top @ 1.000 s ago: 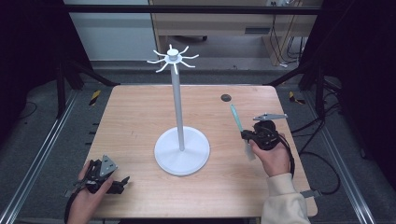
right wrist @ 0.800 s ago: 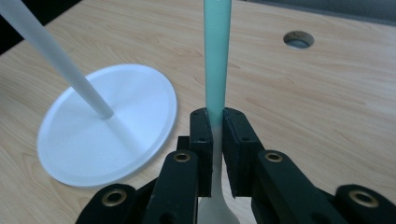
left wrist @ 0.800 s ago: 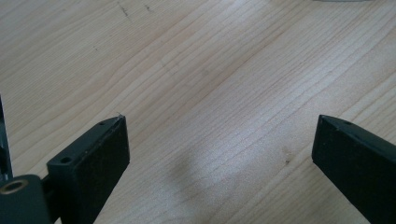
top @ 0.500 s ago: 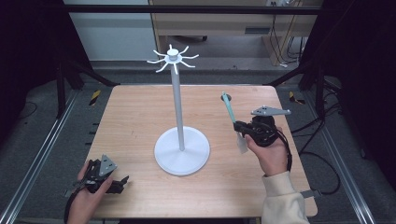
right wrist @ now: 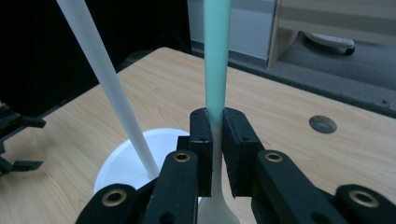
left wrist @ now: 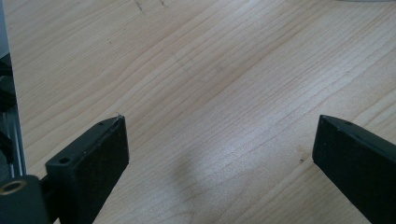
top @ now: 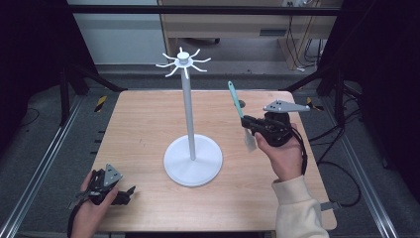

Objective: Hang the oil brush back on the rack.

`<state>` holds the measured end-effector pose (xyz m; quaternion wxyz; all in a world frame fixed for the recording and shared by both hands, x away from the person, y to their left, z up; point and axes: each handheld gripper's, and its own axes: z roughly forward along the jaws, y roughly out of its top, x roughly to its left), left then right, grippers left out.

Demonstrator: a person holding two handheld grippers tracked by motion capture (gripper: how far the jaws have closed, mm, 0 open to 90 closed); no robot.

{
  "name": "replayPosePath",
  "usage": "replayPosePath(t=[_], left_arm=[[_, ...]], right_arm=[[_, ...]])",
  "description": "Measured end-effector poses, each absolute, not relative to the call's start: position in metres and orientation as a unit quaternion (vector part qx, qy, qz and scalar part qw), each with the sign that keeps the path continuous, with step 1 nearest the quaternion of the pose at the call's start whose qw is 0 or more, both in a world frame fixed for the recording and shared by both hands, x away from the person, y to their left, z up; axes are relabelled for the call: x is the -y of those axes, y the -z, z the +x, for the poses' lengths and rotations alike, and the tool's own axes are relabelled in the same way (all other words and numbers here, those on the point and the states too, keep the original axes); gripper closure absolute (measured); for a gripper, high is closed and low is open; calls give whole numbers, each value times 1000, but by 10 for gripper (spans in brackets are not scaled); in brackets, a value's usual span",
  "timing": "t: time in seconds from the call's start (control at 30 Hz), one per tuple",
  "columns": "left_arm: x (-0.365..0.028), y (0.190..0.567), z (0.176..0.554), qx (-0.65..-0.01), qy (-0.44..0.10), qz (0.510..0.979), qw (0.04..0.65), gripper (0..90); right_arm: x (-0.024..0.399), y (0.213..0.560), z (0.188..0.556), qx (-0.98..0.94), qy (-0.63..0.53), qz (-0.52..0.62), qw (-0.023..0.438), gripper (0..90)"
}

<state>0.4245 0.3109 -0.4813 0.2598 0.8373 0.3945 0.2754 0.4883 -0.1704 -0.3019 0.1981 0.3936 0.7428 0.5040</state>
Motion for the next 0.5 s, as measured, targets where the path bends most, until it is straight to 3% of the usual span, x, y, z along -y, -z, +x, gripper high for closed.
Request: replayPosePath(t=[0.5], left_arm=[[-315,479,425,-404,-284,828,265,33]], right_arm=[[160,291,487,-733,-534,371,199,829]])
